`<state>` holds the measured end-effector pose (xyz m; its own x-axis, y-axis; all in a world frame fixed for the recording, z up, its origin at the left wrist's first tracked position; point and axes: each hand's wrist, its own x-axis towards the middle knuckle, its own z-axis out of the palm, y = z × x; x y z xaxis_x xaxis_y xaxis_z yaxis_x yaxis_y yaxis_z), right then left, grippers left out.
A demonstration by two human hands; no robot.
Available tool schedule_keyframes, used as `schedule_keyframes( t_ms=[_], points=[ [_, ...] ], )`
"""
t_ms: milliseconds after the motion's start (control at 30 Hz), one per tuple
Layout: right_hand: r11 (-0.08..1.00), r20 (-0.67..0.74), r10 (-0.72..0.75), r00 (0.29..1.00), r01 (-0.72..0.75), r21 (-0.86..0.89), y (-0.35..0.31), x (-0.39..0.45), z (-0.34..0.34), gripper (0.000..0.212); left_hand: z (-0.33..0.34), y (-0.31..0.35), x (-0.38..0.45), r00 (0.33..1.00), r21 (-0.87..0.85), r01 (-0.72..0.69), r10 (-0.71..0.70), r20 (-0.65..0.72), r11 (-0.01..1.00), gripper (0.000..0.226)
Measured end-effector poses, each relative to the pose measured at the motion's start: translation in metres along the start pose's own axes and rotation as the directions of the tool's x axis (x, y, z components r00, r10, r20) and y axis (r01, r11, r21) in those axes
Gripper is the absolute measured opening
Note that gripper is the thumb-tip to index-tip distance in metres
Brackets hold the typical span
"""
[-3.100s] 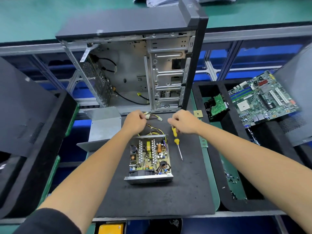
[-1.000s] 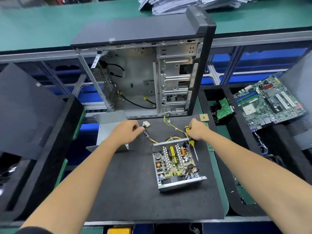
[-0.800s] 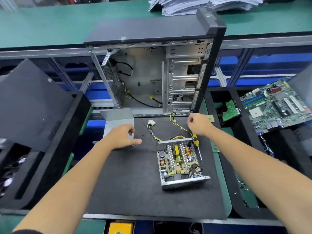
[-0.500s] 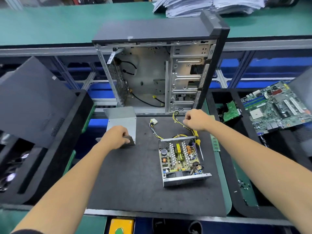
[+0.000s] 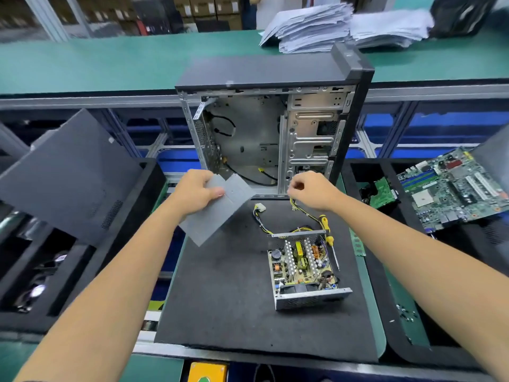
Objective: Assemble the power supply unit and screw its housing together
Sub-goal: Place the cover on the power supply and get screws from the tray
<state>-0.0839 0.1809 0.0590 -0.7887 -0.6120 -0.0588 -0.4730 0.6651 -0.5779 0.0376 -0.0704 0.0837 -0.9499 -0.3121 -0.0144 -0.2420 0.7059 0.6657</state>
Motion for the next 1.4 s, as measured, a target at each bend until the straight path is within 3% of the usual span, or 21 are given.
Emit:
schedule_keyframes(
  t_ms=[100,233,333,433,500,567,667,867,933,1033,1067,1167,1233,1333,1400],
  points=[
    [0.980,0.016,0.024,1.000,-0.027,0.198,-0.006,0.000,-0.003,0.024,-0.009,0.012,-0.003,0.997,-0.431,0.073,-0.055,0.054,0.899,0.020],
    [0.862,0.104,0.075,0.992,-0.117,0.492,-0.008,-0.006,-0.009,0.045,-0.013,0.017,-0.002,0.995,-0.740,0.077,-0.002,0.102,0.668,0.020],
    [0.710,0.226,0.047,0.973,-0.191,0.678,-0.002,-0.011,-0.014,0.062,-0.002,0.020,0.002,0.993,-0.859,0.091,0.013,0.113,0.504,0.015],
    [0.557,0.270,0.025,0.963,-0.237,0.796,0.006,-0.014,-0.017,0.056,0.020,0.025,0.005,0.987,-0.930,0.156,-0.024,0.157,0.333,0.036],
    [0.541,0.273,0.051,0.961,-0.257,0.801,0.011,-0.017,-0.022,0.059,0.037,0.030,0.006,0.974,-0.938,0.228,-0.066,0.218,0.260,0.042],
    [0.558,0.281,0.099,0.955,-0.287,0.779,0.017,-0.020,-0.026,0.081,0.055,0.034,0.007,0.960,-0.936,0.278,-0.108,0.260,0.217,0.053],
    [0.566,0.306,0.176,0.935,-0.351,0.746,0.032,-0.024,-0.029,0.113,0.077,0.039,0.005,0.936,-0.906,0.346,-0.160,0.314,0.245,0.046],
    [0.660,0.289,0.263,0.920,-0.391,0.642,0.057,-0.039,-0.032,0.089,0.100,0.046,-0.002,0.882,-0.746,0.466,-0.187,0.432,0.476,0.034],
    [0.672,0.258,0.296,0.920,-0.393,0.628,0.060,-0.040,-0.035,0.080,0.099,0.052,-0.002,0.872,-0.693,0.477,-0.192,0.450,0.540,0.049],
    [0.674,0.214,0.339,0.916,-0.395,0.624,0.065,-0.039,-0.041,0.069,0.097,0.052,0.004,0.853,-0.639,0.485,-0.162,0.496,0.597,0.090],
    [0.662,0.206,0.350,0.914,-0.397,0.636,0.066,-0.038,-0.042,0.066,0.096,0.053,0.006,0.842,-0.618,0.483,-0.135,0.523,0.620,0.091],
    [0.631,0.229,0.367,0.902,-0.422,0.651,0.066,-0.038,-0.044,0.059,0.093,0.055,0.011,0.801,-0.561,0.493,-0.094,0.592,0.665,0.058],
    [0.627,0.299,0.368,0.881,-0.472,0.619,0.065,-0.040,-0.048,0.068,0.093,0.052,0.015,0.801,-0.552,0.484,-0.090,0.592,0.679,0.041],
    [0.700,0.434,0.386,0.814,-0.565,0.437,0.069,-0.045,-0.064,0.095,0.091,0.046,0.019,0.801,-0.539,0.474,-0.088,0.592,0.696,0.042],
    [0.745,0.434,0.424,0.795,-0.579,0.332,0.075,-0.046,-0.077,0.097,0.091,0.044,0.019,0.790,-0.510,0.478,-0.097,0.605,0.715,0.049]
  ],
)
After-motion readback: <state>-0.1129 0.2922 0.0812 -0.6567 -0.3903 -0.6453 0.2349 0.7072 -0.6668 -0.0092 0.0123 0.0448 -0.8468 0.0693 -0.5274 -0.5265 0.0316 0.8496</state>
